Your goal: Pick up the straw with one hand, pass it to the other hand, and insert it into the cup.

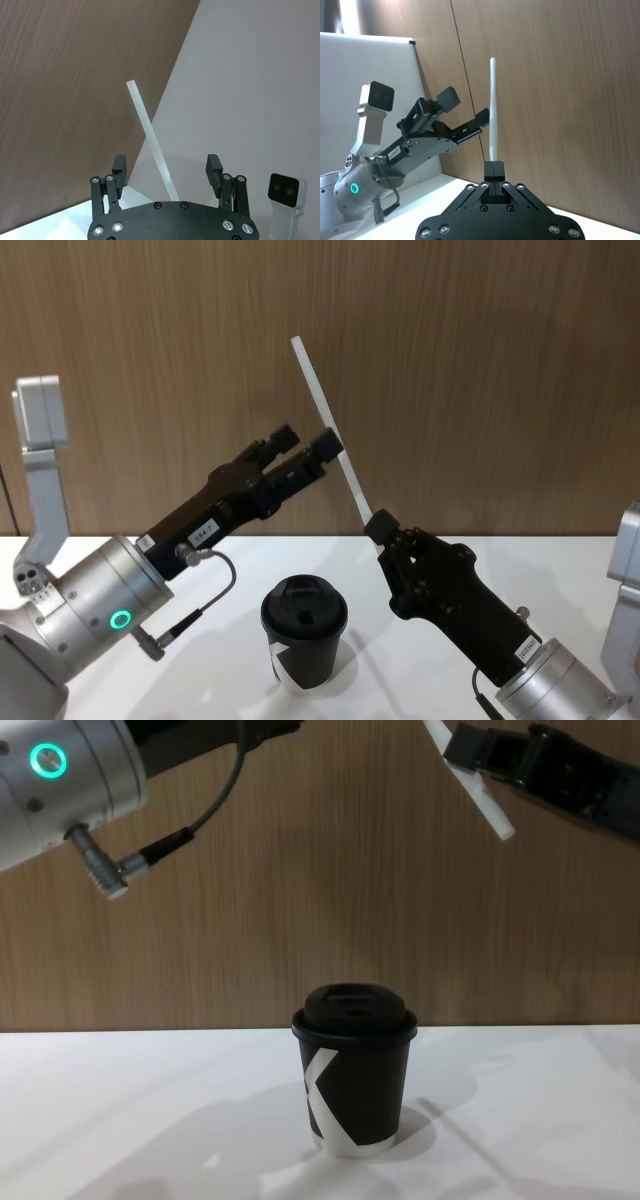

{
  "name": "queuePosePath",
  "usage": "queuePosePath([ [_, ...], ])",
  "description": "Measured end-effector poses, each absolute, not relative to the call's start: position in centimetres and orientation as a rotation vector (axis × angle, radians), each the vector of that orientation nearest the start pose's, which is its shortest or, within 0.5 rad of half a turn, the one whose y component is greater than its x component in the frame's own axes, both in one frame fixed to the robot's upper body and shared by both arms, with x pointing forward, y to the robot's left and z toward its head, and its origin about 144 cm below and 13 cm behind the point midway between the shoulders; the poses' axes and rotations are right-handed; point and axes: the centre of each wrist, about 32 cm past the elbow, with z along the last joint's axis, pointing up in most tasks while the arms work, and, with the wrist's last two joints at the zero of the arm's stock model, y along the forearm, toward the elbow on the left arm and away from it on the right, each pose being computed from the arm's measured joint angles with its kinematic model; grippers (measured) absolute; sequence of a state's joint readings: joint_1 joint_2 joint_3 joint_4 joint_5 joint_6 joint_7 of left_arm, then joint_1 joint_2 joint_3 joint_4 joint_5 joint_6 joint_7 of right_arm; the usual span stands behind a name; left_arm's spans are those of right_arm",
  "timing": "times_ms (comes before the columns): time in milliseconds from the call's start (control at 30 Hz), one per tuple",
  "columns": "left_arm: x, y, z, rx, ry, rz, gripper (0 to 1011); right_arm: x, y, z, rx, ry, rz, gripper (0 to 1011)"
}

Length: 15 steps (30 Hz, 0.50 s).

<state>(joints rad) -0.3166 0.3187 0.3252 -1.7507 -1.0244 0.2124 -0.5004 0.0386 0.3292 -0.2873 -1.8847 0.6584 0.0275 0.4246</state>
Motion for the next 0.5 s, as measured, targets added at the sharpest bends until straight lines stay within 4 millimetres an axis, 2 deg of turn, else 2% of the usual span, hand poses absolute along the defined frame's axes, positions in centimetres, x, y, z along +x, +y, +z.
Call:
queuePosePath([
  [500,52.2,19.4,129.3,-0.548,0.296,0.442,1003,44.2,-20.7,123.4,0.387,0.067,-0.719,0],
])
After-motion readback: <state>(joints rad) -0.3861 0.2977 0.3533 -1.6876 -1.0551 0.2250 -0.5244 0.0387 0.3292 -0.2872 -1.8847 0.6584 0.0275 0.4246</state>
